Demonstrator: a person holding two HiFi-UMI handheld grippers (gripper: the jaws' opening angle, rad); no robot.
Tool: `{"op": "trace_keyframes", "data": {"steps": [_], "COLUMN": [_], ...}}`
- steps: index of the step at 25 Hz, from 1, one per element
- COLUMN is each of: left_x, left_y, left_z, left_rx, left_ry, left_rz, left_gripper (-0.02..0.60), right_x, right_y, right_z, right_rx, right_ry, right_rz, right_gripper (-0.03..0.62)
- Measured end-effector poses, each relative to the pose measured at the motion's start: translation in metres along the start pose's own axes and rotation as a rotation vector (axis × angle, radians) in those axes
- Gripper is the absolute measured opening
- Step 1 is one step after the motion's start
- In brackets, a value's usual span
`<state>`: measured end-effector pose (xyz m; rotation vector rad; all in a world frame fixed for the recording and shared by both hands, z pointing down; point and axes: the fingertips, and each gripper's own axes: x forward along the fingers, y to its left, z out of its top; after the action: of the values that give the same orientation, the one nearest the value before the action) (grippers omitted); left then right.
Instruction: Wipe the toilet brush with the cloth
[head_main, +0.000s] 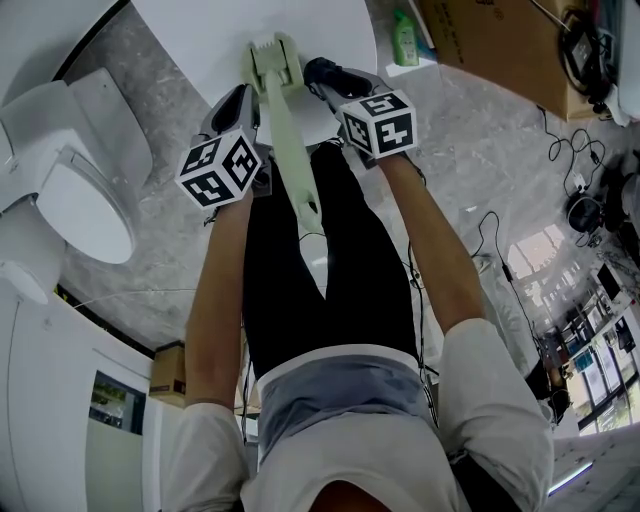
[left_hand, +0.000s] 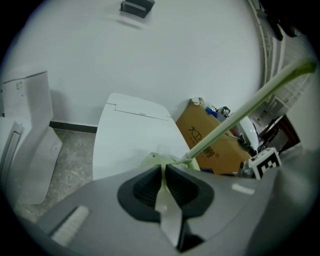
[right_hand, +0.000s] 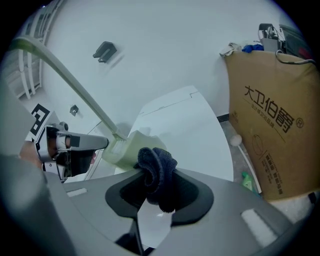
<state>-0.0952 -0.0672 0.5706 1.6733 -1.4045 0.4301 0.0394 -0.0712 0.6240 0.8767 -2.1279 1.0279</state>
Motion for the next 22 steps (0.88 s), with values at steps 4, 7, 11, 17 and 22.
{"op": "trace_keyframes", "data": {"steps": [4, 7, 11, 17, 22], "left_x": [0.000, 0.000, 0.002, 0.002, 0.002], "left_y": [0.000, 0.000, 0.000, 0.000, 0.001], "left_z": [-0.001, 0.000, 0.001, 0.000, 0.000], "left_rx": [0.003, 0.008, 0.011, 0.007, 0.004], "left_ry": [0.000, 0.001, -0.003, -0.003, 0.001], "left_rz": [0.002, 0.001, 0.003, 0.004, 0.003], "left_gripper": [0.000, 0.000, 0.000, 0.000, 0.000], "right_x": [0.004, 0.008, 0.012, 0.016, 0.021], "right_y": [-0.002, -0.004, -0.008, -0.010, -0.011], "right_z": [0.013, 0.022, 0.033, 0.041, 0.047], "right_rx": [-0.013, -0.025, -0.047, -0.069, -0.075], "right_ry": [-0.010, -0.012, -0.014, -0.009, -0.008], "right_rz": [0.002, 0.003, 0.007, 0.010, 0.006], "right_gripper": [0.107, 0.107, 0.107, 0.107, 0.107]}}
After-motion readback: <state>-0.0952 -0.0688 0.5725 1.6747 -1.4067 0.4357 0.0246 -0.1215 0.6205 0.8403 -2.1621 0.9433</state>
